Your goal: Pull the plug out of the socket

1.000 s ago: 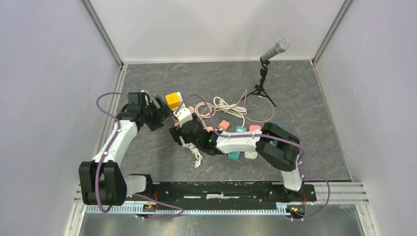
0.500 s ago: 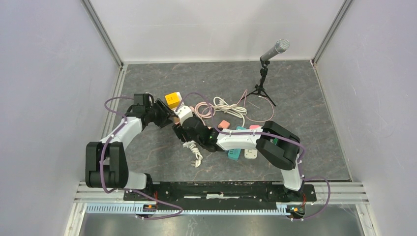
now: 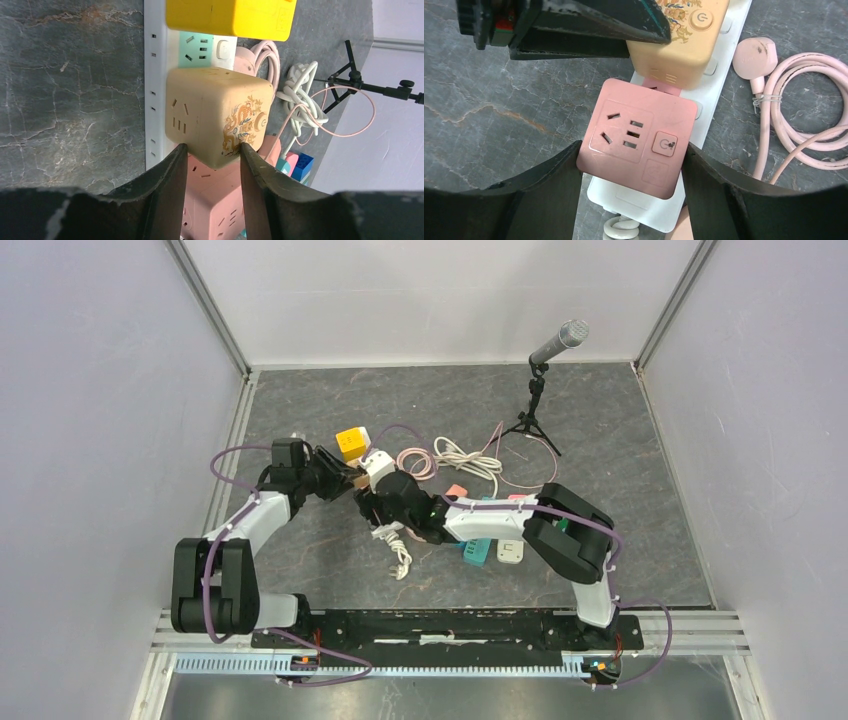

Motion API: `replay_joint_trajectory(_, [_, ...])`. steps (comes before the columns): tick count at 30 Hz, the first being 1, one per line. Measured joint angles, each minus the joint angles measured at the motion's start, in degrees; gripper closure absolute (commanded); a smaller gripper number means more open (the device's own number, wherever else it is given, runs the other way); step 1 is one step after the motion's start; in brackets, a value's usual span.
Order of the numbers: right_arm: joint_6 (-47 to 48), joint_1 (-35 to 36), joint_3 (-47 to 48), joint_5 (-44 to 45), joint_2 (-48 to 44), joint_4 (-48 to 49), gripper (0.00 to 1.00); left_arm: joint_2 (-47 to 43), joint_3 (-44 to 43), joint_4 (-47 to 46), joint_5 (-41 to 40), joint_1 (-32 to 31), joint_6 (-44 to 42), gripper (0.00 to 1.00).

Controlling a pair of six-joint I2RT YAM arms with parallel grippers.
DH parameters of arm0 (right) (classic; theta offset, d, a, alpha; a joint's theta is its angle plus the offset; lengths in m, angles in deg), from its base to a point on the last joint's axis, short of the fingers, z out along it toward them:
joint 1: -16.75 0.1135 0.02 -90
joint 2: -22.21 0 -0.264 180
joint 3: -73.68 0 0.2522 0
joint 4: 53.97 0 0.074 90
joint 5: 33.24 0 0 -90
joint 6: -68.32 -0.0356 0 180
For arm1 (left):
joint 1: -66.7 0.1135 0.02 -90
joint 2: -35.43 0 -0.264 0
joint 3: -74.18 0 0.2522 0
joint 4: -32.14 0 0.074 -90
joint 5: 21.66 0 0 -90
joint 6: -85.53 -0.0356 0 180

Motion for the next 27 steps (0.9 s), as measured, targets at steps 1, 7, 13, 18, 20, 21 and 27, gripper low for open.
replay_joint_trajectory(1, [-0.44,-0.46,-0.33,-1.07,-0.28,0.13,1.00,-0.20,0.33,-0.48,-0.17,-0.07,0.11,0.58])
replay_joint_trajectory(7, [-1.68,-2.84,-1.51,-6.91,-0.96,1.73,1.00,-0.35,1.25,-2.99,-1.36,-0.13,0.66,0.59])
replay_joint_trajectory(13, [3.06,-0.94,-1.51,-3.43,-0.96,1.99,1.00,-0.44,1.33,-3.08,-1.70,-0.17,0.79,0.60])
replay_joint_trajectory(18, [6.47,0.57,-1.53,-0.22,-0.90,2.32,1.00,-0.57,1.40,-3.08,-2.01,-0.17,0.79,0.61])
replay_joint_trajectory(20, [6.64,0.44,-1.73,-0.42,-0.90,2.71,1.00,-0.59,1.40,-3.06,-2.05,-0.17,0.79,0.61])
replay_joint_trajectory(21, [6.49,0.24,-1.99,-0.74,-0.90,3.23,1.00,-0.59,1.40,-3.06,-2.05,-0.17,0.79,0.62])
replay_joint_trajectory(27, [4.00,-1.42,-3.76,-4.37,-1.68,5.49,1.00,-0.63,1.40,-3.06,-2.12,-0.17,0.79,0.62])
